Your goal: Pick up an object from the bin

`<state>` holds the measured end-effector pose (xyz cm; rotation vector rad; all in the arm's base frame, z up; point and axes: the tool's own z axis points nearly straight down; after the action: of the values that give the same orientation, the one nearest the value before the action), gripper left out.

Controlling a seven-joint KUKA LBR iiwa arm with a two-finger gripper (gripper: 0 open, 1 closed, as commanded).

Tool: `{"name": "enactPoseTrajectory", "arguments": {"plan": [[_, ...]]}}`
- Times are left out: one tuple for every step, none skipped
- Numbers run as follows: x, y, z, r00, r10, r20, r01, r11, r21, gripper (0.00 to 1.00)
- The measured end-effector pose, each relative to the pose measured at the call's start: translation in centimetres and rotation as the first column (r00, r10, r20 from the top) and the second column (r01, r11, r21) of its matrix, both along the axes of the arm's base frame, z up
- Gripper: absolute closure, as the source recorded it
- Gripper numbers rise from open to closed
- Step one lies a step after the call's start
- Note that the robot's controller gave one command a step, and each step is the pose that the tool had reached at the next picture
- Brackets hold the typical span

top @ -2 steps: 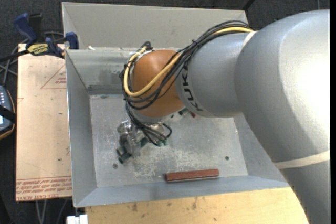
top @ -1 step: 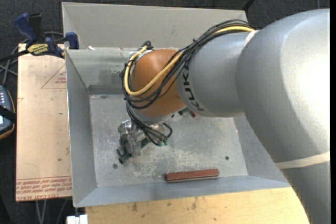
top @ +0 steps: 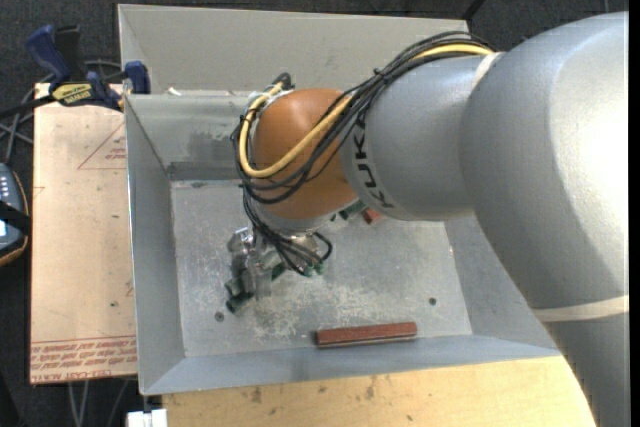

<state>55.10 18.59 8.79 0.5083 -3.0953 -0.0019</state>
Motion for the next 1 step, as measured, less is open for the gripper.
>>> {"name": "enactPoseTrajectory", "arguments": {"plan": [[0.09, 0.05, 2.06, 1.000, -0.001, 0.004, 0.001, 1.000, 0.001, 1.00]]}}
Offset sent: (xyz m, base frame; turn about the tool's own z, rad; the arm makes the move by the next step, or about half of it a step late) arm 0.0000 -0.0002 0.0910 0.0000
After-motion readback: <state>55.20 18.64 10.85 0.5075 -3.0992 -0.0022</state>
